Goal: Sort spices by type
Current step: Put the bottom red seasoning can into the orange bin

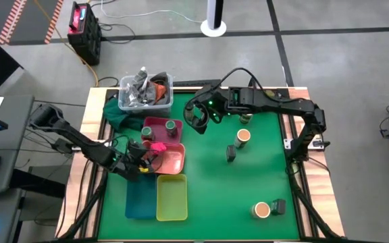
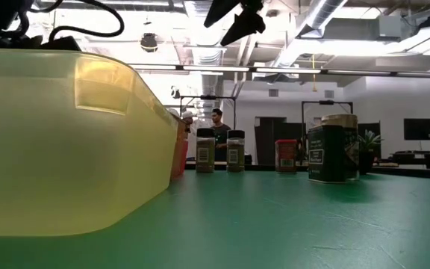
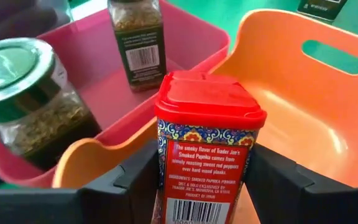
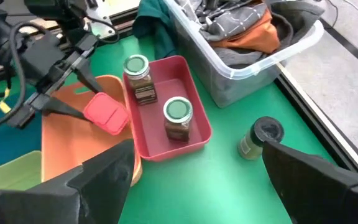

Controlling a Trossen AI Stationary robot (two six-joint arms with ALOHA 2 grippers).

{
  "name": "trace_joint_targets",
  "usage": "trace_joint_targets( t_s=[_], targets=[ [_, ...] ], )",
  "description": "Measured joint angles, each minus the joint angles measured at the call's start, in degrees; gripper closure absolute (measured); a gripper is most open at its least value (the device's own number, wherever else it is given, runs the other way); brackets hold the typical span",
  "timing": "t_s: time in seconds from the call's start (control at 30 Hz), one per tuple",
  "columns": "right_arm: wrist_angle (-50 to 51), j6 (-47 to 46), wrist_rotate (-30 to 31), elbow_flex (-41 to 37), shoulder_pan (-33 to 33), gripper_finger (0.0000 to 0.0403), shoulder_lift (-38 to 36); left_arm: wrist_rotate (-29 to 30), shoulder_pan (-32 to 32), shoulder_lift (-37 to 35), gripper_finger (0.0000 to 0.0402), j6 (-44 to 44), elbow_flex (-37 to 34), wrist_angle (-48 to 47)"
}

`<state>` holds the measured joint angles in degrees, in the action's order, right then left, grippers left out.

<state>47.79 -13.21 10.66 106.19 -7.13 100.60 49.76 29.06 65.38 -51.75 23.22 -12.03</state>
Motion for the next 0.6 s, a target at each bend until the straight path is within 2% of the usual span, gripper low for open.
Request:
trace_joint_targets(
  t_s=[0.27,0.6],
  targets=[
    [0.0,0.4,0.0,0.0,0.0,0.0026,0.0,-5.2,0.0,-0.9,0.0158,0.6,0.7,-1.0],
    [1.7,1.7,0.0,0.0,0.0,0.0026,0.0,-6.3,0.0,-6.3,0.0152,5.1,5.4,-5.3]
  ],
)
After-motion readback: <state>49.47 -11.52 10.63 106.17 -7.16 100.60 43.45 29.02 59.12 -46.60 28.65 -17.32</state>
